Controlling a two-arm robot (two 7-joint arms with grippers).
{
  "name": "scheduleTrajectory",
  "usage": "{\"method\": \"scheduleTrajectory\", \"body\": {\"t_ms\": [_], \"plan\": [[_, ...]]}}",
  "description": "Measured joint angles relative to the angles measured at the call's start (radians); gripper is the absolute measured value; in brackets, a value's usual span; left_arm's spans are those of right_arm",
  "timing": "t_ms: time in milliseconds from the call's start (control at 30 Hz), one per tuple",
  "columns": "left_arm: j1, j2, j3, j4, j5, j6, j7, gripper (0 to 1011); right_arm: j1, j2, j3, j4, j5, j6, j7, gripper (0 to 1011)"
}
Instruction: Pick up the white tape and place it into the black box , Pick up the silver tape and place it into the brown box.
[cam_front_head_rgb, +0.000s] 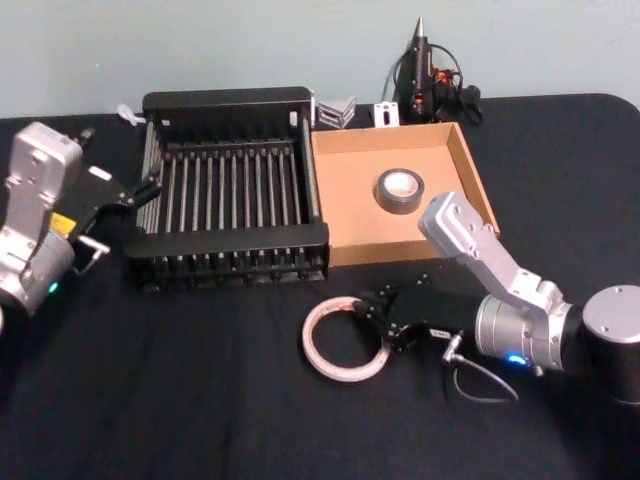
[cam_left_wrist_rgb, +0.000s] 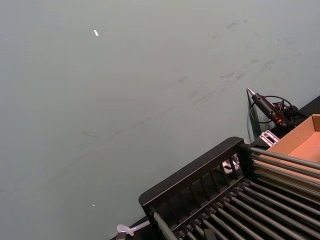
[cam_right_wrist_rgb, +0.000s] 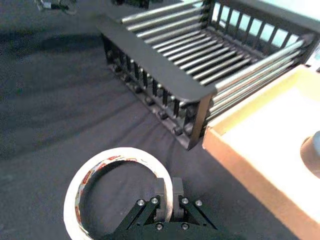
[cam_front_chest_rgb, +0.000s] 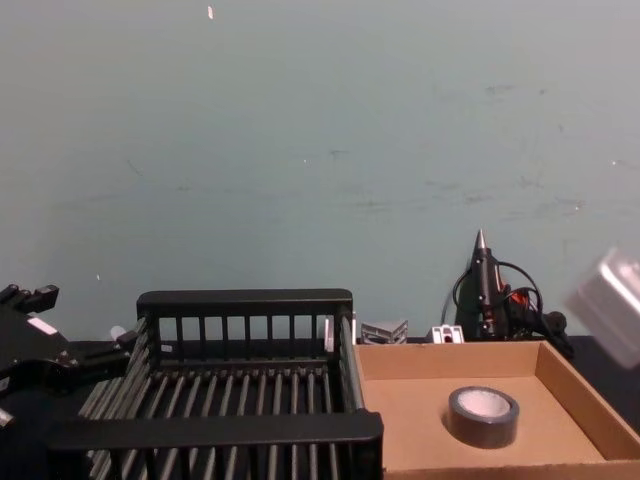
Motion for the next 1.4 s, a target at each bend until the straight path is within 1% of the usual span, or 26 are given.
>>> {"method": "scheduleTrajectory", "body": {"t_ms": [267,400,433,467,533,567,633,767,900,1067,1133,1167,1267,1300,1367,1400], "plan": [[0.0,0.0,0.0,0.0,0.0,0.0,0.0,1001,-0.001,0.011,0.02,-0.032,0.023,-0.01,-0.006,95],[0.0,0.0,0.0,0.0,0.0,0.0,0.0,1001,-0.007,0.024,0.035,-0.063,0.047,-0.019,0.0,95],[0.0,0.0,0.0,0.0,0.0,0.0,0.0,1001,-0.009,0.031,0.042,-0.079,0.059,-0.024,0.005,95],[0.0,0.0,0.0,0.0,0.0,0.0,0.0,1001,-0.009,0.031,0.042,-0.079,0.059,-0.024,0.005,95],[0.0,0.0,0.0,0.0,0.0,0.0,0.0,1001,-0.009,0.047,0.052,-0.107,0.083,-0.03,0.018,95],[0.0,0.0,0.0,0.0,0.0,0.0,0.0,1001,-0.009,0.047,0.052,-0.107,0.083,-0.03,0.018,95],[0.0,0.0,0.0,0.0,0.0,0.0,0.0,1001,-0.006,0.062,0.061,-0.133,0.101,-0.039,0.025,95],[0.0,0.0,0.0,0.0,0.0,0.0,0.0,1001,0.001,0.077,0.07,-0.159,0.123,-0.054,0.032,95],[0.0,0.0,0.0,0.0,0.0,0.0,0.0,1001,0.017,0.079,0.075,-0.168,0.139,-0.065,0.028,95],[0.0,0.0,0.0,0.0,0.0,0.0,0.0,1001,0.059,0.061,0.075,-0.15,0.143,-0.07,0.001,95],[0.0,0.0,0.0,0.0,0.0,0.0,0.0,1001,0.084,0.045,0.071,-0.134,0.14,-0.068,-0.014,95],[0.0,0.0,0.0,0.0,0.0,0.0,0.0,1001,0.104,0.033,0.067,-0.119,0.136,-0.064,-0.024,95],[0.0,0.0,0.0,0.0,0.0,0.0,0.0,1001,0.138,0.01,0.058,-0.091,0.127,-0.057,-0.036,95],[0.0,0.0,0.0,0.0,0.0,0.0,0.0,1001,0.16,-0.006,0.051,-0.071,0.119,-0.051,-0.046,95],[0.0,0.0,0.0,0.0,0.0,0.0,0.0,1001,0.184,-0.023,0.042,-0.05,0.11,-0.044,-0.054,95],[0.0,0.0,0.0,0.0,0.0,0.0,0.0,1001,0.208,-0.043,0.034,-0.025,0.101,-0.036,-0.063,95]]}}
